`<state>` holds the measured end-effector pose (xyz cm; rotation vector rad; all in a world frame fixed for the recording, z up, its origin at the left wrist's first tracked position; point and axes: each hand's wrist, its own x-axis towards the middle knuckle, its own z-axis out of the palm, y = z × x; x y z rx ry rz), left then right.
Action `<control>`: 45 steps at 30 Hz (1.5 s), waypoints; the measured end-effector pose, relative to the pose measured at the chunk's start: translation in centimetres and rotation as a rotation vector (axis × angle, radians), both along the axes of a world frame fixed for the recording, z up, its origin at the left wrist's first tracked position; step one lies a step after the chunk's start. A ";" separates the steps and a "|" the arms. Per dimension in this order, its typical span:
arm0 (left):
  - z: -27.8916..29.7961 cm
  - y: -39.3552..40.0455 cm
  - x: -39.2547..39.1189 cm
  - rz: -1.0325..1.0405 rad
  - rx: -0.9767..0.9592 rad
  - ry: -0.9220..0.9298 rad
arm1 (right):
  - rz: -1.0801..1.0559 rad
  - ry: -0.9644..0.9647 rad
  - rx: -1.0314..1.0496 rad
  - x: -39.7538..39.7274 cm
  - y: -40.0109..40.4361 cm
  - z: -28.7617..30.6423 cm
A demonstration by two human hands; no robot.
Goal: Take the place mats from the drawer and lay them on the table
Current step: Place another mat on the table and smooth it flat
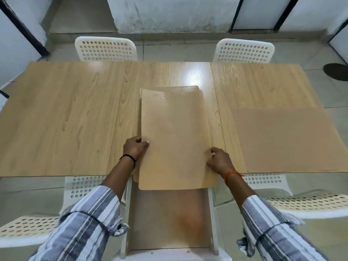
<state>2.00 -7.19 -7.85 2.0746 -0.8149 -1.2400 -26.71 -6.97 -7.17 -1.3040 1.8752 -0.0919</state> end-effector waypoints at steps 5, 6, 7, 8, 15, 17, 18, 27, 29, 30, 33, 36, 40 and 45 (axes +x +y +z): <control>0.3 -0.4 0.2 -0.062 -0.068 -0.010 | -0.047 -0.212 -0.113 -0.3 -0.7 0.4; 0.3 -0.4 0.4 -0.051 -0.066 0.039 | -0.072 -0.235 -0.135 -0.3 -0.9 0.4; 0.3 -0.3 0.5 -0.029 -0.058 0.098 | -0.087 -0.255 -0.156 -0.2 -1.1 0.5; 0.5 -0.2 0.7 -0.005 -0.046 0.162 | -0.102 -0.273 -0.165 -0.1 -1.4 0.6; 0.6 0.6 3.2 0.034 -0.025 0.301 | -0.218 -0.339 -0.217 0.0 -1.2 0.0; 0.7 1.0 4.2 0.012 -0.037 0.321 | -0.224 -0.371 -0.268 0.2 -0.4 0.5; 0.8 1.2 4.6 -0.002 -0.045 0.327 | -0.222 -0.381 -0.293 0.4 0.0 0.9; 1.7 5.8 7.9 0.006 -0.106 0.366 | -0.195 -0.434 -0.399 3.0 3.6 2.8; 2.0 7.6 8.9 0.026 -0.140 0.371 | -0.177 -0.436 -0.418 4.2 4.6 2.9; 2.3 8.5 9.4 0.034 -0.153 0.372 | -0.167 -0.436 -0.426 4.9 5.2 3.1; 2.8 11.0 11.2 0.066 -0.185 0.385 | -0.133 -0.452 -0.447 7.1 6.8 4.2; 3.2 13.3 13.0 0.095 -0.221 0.398 | -0.080 -0.437 -0.473 9.1 7.7 5.2; 4.3 16.5 15.5 0.124 -0.230 0.389 | -0.002 -0.414 -0.473 12.3 9.4 5.3; 5.0 20.6 19.0 0.153 -0.235 0.390 | 0.069 -0.391 -0.483 16.1 11.5 5.4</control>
